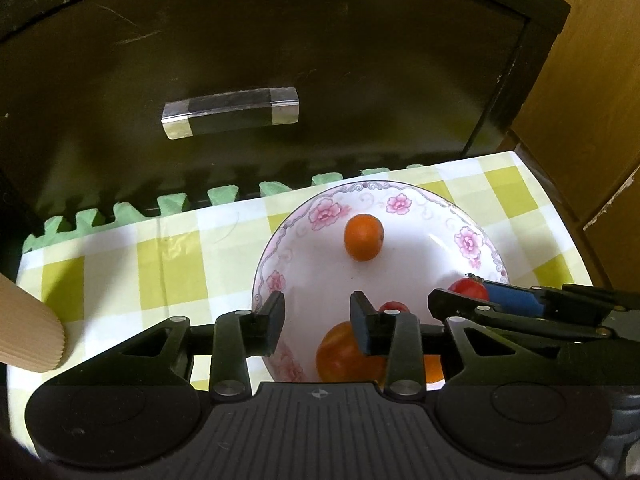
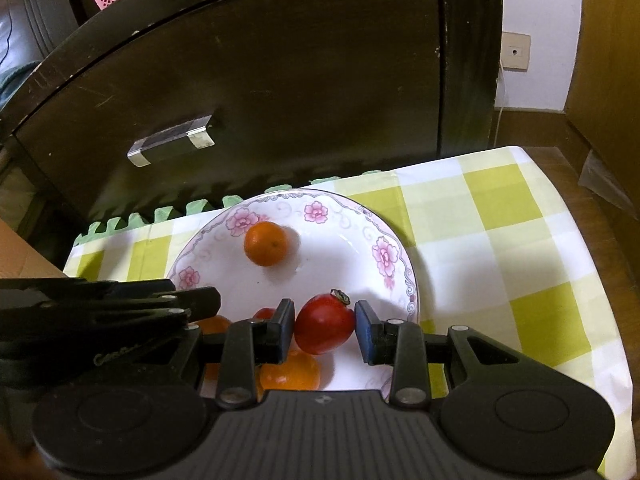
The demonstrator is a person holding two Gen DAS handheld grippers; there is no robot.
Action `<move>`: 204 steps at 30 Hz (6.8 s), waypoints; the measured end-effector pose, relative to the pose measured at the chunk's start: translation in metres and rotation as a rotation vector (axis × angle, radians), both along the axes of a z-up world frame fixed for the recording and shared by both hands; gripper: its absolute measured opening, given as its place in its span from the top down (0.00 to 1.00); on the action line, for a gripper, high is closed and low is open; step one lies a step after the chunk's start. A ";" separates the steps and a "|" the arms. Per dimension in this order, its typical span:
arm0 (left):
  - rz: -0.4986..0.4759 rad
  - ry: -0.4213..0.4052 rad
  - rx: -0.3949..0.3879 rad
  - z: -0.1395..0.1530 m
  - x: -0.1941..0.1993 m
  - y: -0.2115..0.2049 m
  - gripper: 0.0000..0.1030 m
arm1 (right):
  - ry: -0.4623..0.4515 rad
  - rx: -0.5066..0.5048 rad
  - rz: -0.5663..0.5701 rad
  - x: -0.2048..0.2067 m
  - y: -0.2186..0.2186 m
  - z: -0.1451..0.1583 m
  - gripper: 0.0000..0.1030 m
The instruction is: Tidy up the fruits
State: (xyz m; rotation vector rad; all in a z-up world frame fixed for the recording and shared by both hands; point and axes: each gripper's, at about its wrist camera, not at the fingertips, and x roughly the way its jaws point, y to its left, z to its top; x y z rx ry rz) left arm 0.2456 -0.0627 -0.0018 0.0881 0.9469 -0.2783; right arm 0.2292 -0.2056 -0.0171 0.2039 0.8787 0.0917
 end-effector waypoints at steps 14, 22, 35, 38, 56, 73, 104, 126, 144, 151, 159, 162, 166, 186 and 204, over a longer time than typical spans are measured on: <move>0.004 -0.032 0.010 0.016 -0.015 0.005 0.49 | -0.028 0.006 -0.018 -0.009 0.001 0.014 0.66; -0.002 -0.048 0.005 0.028 -0.032 0.006 0.45 | -0.043 -0.002 -0.021 -0.024 0.002 0.028 0.66; -0.007 -0.063 0.007 0.040 -0.053 0.016 0.40 | -0.057 -0.024 0.004 -0.048 0.013 0.043 0.65; -0.006 -0.063 0.001 0.042 -0.060 0.020 0.39 | -0.060 -0.024 0.011 -0.054 0.015 0.045 0.65; -0.020 -0.059 0.004 0.047 -0.102 0.030 0.37 | -0.050 -0.026 0.035 -0.098 0.026 0.049 0.65; -0.061 -0.015 0.025 0.033 -0.153 0.039 0.33 | 0.009 -0.044 0.076 -0.149 0.037 0.033 0.65; -0.041 0.084 -0.006 0.010 -0.173 0.058 0.29 | 0.182 -0.119 0.246 -0.195 0.071 -0.026 0.68; -0.005 0.125 -0.073 0.000 -0.139 0.035 0.28 | 0.188 -0.058 0.290 -0.193 0.055 -0.028 0.87; 0.047 0.088 -0.155 0.022 -0.129 0.057 0.25 | 0.174 -0.007 0.284 -0.196 0.041 -0.023 0.93; 0.033 0.101 -0.163 0.019 -0.132 0.058 0.24 | 0.155 0.005 0.352 -0.194 0.057 -0.021 0.89; 0.001 0.119 -0.140 0.012 -0.136 0.051 0.24 | 0.122 0.029 0.400 -0.188 0.072 -0.022 0.89; -0.004 0.121 -0.137 0.012 -0.136 0.049 0.24 | 0.125 0.012 0.409 -0.190 0.078 -0.024 0.89; -0.011 0.124 -0.125 0.009 -0.137 0.047 0.24 | 0.148 -0.019 0.383 -0.188 0.078 -0.034 0.89; -0.059 0.123 -0.102 0.007 -0.144 0.036 0.23 | 0.105 -0.001 0.359 -0.210 0.060 -0.044 0.97; -0.115 0.154 -0.034 -0.022 -0.138 0.002 0.25 | 0.107 0.013 0.313 -0.210 0.032 -0.031 0.97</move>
